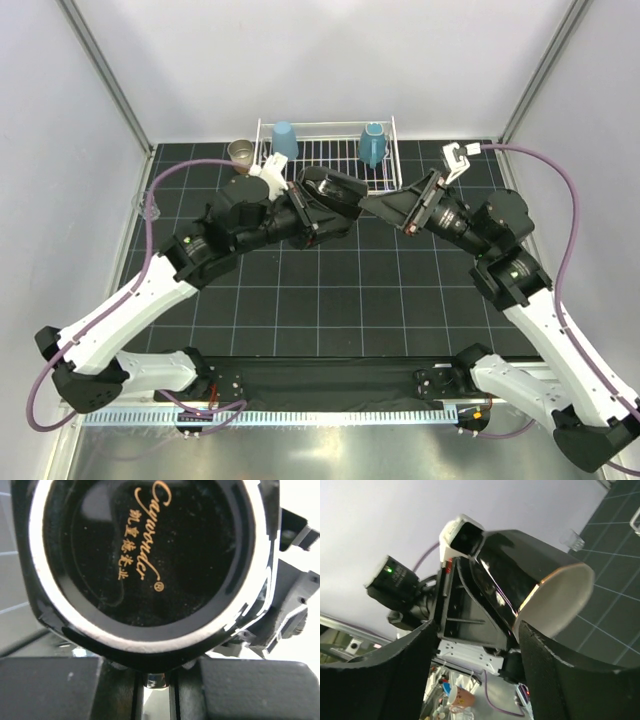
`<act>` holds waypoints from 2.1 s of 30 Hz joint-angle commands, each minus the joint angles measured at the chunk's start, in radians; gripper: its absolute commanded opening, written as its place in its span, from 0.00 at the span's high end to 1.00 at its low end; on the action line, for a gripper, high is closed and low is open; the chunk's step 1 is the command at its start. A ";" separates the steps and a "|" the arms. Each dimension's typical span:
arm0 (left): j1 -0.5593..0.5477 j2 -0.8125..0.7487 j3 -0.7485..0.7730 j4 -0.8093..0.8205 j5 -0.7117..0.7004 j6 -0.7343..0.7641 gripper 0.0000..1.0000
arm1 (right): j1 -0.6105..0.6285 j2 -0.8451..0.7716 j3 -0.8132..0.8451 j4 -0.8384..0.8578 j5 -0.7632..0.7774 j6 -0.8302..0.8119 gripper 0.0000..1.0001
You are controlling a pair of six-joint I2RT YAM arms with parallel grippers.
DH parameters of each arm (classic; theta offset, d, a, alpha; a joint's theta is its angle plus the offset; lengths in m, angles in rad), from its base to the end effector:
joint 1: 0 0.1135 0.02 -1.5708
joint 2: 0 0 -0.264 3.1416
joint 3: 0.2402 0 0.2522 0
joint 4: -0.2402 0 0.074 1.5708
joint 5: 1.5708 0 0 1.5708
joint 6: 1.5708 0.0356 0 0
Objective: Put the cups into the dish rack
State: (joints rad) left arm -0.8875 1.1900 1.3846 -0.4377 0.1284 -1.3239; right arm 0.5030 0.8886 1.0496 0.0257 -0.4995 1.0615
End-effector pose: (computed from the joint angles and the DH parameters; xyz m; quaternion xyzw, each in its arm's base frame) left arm 0.1585 -0.2020 0.4385 -0.1315 0.7759 -0.5722 0.2306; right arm 0.1575 0.1061 0.4364 -0.0125 0.6468 0.6378 0.4180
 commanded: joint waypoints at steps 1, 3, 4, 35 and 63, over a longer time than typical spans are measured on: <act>0.004 -0.040 0.151 -0.131 -0.117 0.162 1.00 | 0.003 -0.051 0.079 -0.220 0.030 -0.132 0.30; 0.005 -0.024 0.215 -0.200 -0.150 0.201 1.00 | 0.002 -0.063 0.107 -0.353 0.044 -0.161 0.30; 0.005 -0.014 0.235 -0.269 -0.164 0.218 1.00 | 0.003 -0.080 0.115 -0.401 0.053 -0.197 0.30; 0.254 0.661 0.875 -0.475 -0.371 0.762 1.00 | 0.002 -0.025 0.469 -1.395 0.495 -0.627 0.31; 0.315 1.174 1.022 -0.109 -0.458 0.937 1.00 | 0.000 0.087 0.524 -1.564 0.677 -0.709 0.31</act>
State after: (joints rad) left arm -0.5720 2.3714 2.3360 -0.7322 -0.2535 -0.4534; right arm 0.5030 0.9798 1.5810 -1.3609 0.1635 0.3855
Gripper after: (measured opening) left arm 0.164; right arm 0.692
